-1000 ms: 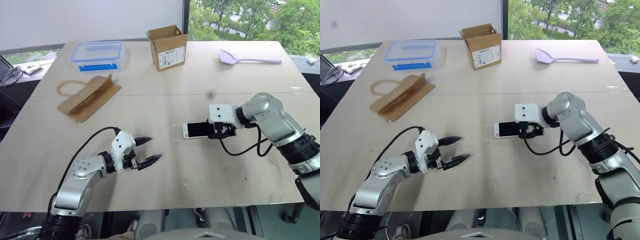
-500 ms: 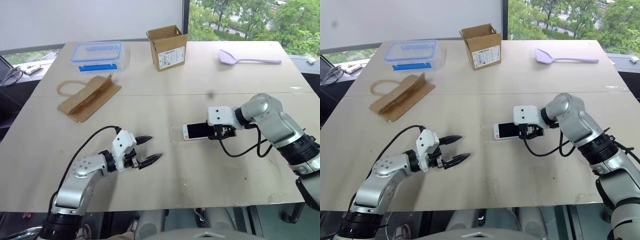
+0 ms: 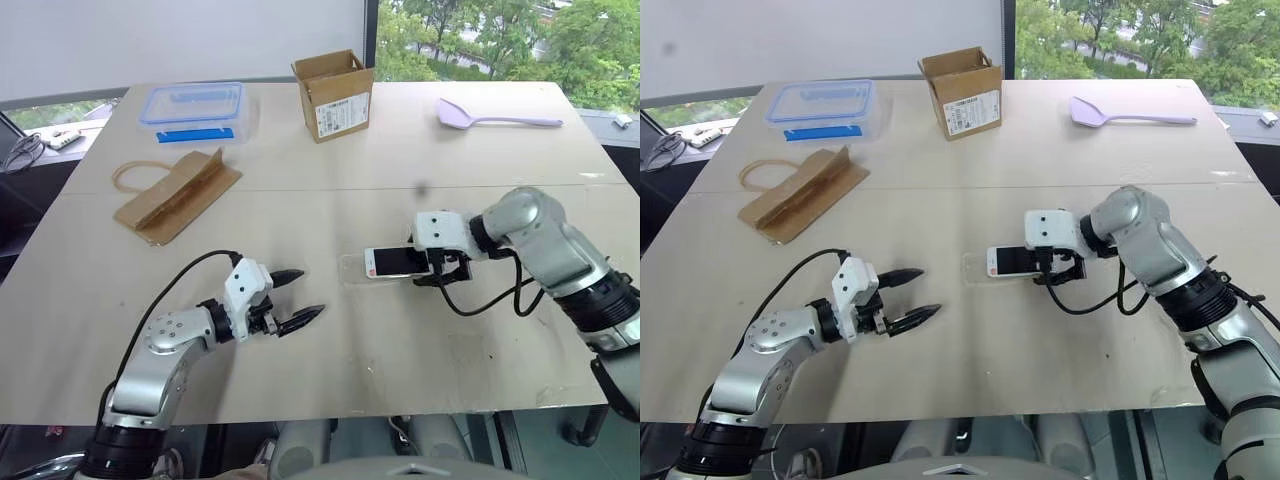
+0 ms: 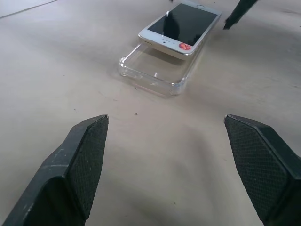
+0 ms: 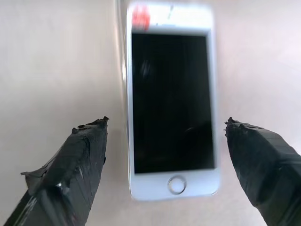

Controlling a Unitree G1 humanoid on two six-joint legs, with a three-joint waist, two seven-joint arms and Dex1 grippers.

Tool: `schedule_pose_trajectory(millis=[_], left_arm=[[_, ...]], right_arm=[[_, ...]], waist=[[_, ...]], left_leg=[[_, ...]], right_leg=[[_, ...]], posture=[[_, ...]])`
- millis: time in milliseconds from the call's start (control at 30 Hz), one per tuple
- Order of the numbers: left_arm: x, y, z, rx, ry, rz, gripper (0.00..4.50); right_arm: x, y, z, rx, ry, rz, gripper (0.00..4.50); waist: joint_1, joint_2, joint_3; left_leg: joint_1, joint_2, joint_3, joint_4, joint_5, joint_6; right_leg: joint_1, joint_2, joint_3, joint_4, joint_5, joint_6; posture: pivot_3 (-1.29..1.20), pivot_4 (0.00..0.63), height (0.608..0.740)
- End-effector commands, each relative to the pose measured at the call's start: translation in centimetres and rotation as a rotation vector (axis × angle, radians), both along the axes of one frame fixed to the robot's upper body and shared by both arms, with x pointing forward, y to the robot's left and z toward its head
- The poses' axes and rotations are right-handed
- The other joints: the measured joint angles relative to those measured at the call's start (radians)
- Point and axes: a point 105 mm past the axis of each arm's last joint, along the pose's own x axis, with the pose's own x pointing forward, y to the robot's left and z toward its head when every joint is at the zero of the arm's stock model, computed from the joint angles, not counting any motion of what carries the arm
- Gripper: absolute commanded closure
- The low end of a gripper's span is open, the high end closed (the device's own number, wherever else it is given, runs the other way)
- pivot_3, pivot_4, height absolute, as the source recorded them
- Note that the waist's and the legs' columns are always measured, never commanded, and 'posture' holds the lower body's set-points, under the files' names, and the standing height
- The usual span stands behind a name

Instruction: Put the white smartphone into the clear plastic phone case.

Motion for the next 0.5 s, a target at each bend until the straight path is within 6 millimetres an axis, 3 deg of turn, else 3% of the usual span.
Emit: schedule_pose_trajectory(millis=[33,67,100,233,500], left_arm=[[0.0,-0.5,0.9,-0.012,-0.039,-0.018,0.47],[0.0,-0.6,0.9,-0.016,-0.04,-0.022,0.47],[0.0,-0.6,1.0,-0.018,-0.041,-0.024,0.47],[0.2,-0.8,1.1,-0.02,-0.045,-0.031,0.47],[0.3,-1.1,1.3,-0.02,-0.049,-0.039,0.47]], right_arm=[[-0.8,0.1,2.7,0.095,-0.01,0.003,1.5],[-0.8,0.5,3.1,0.148,0.002,-0.009,1.79],[-0.8,0.8,3.4,0.185,0.01,-0.018,2.49],[0.8,2.9,3.0,0.289,-0.021,-0.067,4.38],[1.7,5.3,-0.5,0.304,-0.003,-0.09,4.45]], waist=[[0.0,0.0,0.0],[0.0,0.0,0.0],[0.0,0.0,0.0],[-0.004,0.0,0.0],[0.001,0.0,0.0]], left_leg=[[0.0,0.0,0.0,0.0,0.0,0.0],[0.0,0.0,0.0,0.0,0.0,0.0],[0.0,0.0,0.0,0.0,0.0,0.0],[0.0,0.0,0.0,0.0,0.0,0.0],[-0.001,-0.001,0.0,0.0,0.0,0.0]], right_leg=[[0.0,0.0,0.0,0.0,0.0,0.0],[0.0,0.0,0.0,0.0,0.0,0.0],[0.0,0.0,0.0,0.0,0.0,0.0],[0.0,0.0,0.0,0.0,0.0,0.0],[0.0,0.0,0.001,0.0,0.0,0.0]], posture=[[0.0,0.15,0.74],[0.0,0.15,0.74],[0.0,0.15,0.74],[0.0,0.15,0.74],[0.0,0.15,0.74]])
